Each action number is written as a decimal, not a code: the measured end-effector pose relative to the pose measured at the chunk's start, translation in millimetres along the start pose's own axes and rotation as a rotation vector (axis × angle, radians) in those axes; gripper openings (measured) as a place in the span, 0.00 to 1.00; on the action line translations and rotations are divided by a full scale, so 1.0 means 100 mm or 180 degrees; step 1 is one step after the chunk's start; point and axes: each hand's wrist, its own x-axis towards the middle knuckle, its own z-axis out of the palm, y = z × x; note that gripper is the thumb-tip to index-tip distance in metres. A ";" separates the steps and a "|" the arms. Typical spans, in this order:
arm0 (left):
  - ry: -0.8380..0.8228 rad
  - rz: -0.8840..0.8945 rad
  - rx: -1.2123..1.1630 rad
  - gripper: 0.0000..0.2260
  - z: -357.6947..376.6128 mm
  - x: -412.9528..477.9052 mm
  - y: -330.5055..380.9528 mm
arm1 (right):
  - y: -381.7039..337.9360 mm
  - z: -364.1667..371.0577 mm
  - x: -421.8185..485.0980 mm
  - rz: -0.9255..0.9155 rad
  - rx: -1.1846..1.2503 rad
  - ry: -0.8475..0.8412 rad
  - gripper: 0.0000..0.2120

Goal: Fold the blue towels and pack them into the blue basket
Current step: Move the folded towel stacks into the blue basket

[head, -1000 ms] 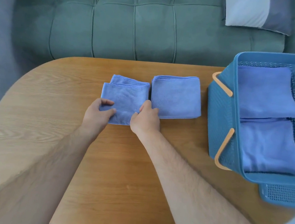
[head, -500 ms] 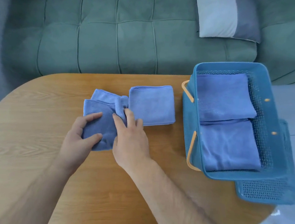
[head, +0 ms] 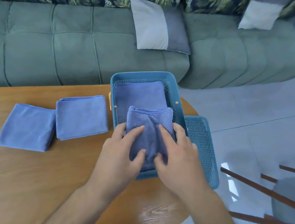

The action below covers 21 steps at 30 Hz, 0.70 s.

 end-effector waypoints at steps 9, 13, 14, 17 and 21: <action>-0.0382 0.0040 0.2016 0.25 0.54 0.03 0.14 | 0.47 0.27 0.21 -0.0203 0.0636 -0.0920 0.34; -0.0434 -0.0259 0.2491 0.17 0.55 -0.06 0.08 | 0.47 0.26 0.21 -0.0422 0.0001 -0.0477 0.30; -0.0383 -0.0084 0.2596 0.19 0.53 -0.05 0.08 | 0.44 0.25 0.21 -0.0591 -0.0357 -0.0239 0.30; -0.0819 0.0257 0.2848 0.34 0.48 0.05 0.09 | 0.42 0.32 0.26 -0.1116 -0.0611 -0.0121 0.33; -0.1547 0.0076 0.3188 0.42 0.48 0.26 0.03 | 0.46 0.39 0.35 -0.1325 -0.0763 -0.0819 0.44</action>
